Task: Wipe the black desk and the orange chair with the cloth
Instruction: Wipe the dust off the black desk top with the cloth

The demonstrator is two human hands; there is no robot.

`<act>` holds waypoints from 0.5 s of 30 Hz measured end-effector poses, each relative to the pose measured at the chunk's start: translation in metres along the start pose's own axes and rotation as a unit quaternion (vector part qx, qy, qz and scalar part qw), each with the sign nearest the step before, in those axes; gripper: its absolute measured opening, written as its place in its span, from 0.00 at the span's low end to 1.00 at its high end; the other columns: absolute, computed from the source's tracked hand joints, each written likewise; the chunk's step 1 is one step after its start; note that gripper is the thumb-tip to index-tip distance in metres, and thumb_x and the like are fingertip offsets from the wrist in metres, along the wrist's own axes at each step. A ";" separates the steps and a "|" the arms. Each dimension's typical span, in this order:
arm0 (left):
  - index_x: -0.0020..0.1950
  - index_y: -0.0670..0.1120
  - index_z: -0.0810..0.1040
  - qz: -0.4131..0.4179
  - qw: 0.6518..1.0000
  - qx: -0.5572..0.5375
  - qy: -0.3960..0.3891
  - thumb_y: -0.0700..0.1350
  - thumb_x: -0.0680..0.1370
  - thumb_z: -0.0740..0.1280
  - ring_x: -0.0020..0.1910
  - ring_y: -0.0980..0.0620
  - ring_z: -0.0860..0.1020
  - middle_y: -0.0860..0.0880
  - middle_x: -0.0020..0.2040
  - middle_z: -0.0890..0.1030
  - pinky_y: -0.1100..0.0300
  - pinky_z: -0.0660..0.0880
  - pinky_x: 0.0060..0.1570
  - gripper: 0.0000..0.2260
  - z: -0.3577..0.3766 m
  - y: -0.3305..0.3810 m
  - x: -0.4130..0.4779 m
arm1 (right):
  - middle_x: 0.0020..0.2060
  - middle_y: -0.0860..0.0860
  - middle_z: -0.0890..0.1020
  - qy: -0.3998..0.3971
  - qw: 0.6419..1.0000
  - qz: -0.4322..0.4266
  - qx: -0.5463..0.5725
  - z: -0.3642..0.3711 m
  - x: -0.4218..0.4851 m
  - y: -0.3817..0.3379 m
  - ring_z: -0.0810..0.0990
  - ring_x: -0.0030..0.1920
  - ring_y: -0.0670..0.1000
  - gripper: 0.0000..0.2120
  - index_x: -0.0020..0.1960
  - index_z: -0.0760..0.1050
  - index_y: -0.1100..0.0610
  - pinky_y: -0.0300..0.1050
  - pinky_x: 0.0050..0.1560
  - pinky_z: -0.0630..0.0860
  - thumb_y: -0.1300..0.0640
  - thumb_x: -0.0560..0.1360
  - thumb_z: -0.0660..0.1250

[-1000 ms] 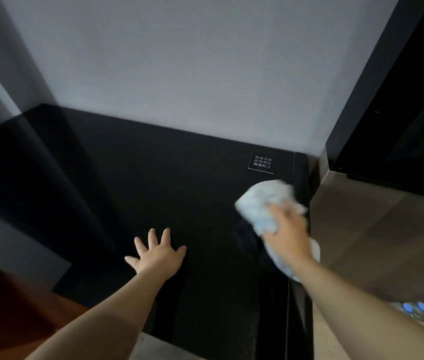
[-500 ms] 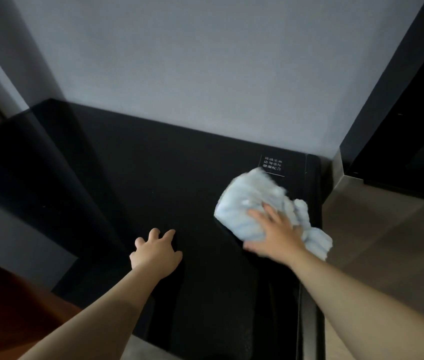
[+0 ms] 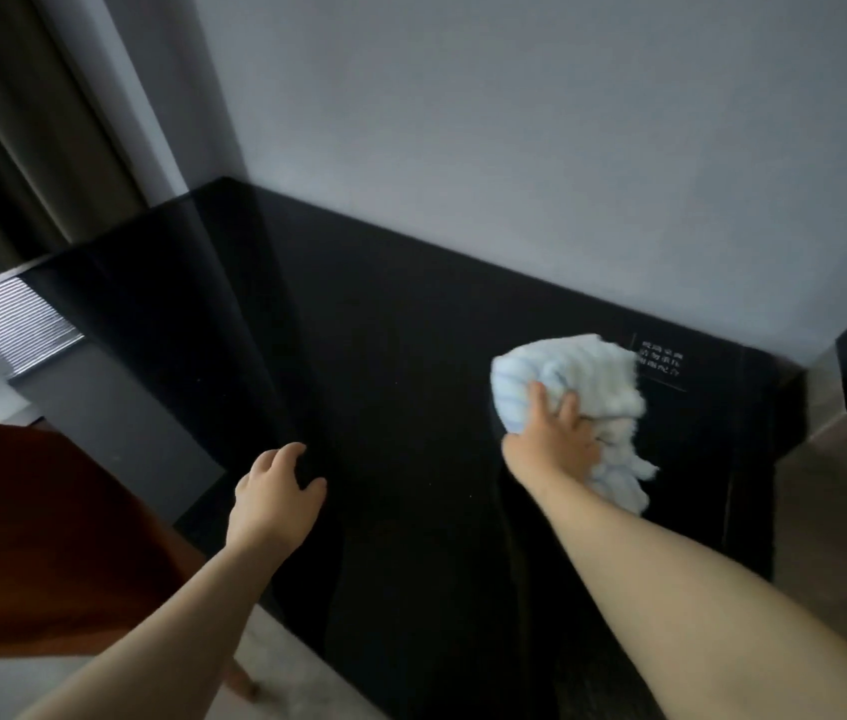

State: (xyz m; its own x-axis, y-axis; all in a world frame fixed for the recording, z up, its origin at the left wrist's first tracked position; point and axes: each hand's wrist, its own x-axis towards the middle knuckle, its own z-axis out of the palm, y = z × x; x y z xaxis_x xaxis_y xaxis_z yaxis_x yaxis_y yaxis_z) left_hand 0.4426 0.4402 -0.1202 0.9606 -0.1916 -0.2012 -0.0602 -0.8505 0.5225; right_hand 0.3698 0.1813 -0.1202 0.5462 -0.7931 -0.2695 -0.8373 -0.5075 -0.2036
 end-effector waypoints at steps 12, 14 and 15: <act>0.71 0.50 0.66 0.003 0.998 -0.047 0.049 0.50 0.78 0.63 0.66 0.45 0.68 0.49 0.70 0.66 0.47 0.72 0.59 0.21 -0.020 -0.003 -0.001 | 0.67 0.50 0.67 0.127 0.971 -0.100 0.176 -0.019 0.012 -0.014 0.69 0.60 0.60 0.22 0.65 0.66 0.44 0.56 0.57 0.69 0.56 0.72 0.62; 0.71 0.50 0.66 0.010 0.998 -0.057 0.039 0.49 0.79 0.63 0.64 0.44 0.69 0.49 0.70 0.67 0.46 0.73 0.59 0.21 -0.020 -0.002 -0.002 | 0.71 0.47 0.57 0.042 0.996 -0.018 0.074 -0.016 0.012 0.006 0.66 0.59 0.59 0.25 0.68 0.58 0.39 0.57 0.56 0.65 0.55 0.74 0.59; 0.71 0.50 0.66 0.012 0.997 -0.064 0.040 0.49 0.79 0.63 0.64 0.44 0.70 0.49 0.70 0.67 0.47 0.73 0.58 0.20 -0.019 -0.002 -0.004 | 0.72 0.46 0.54 0.024 0.998 -0.008 0.053 -0.008 0.003 0.009 0.65 0.60 0.58 0.26 0.68 0.57 0.37 0.56 0.55 0.65 0.54 0.74 0.58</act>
State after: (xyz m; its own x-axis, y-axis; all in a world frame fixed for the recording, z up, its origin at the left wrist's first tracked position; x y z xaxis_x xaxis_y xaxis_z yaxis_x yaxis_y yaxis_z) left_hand 0.4445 0.4520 -0.1043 0.9780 -0.1678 -0.1237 -0.0537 -0.7760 0.6285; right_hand 0.3641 0.1719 -0.1149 0.5564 -0.8010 -0.2210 -0.8191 -0.4841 -0.3077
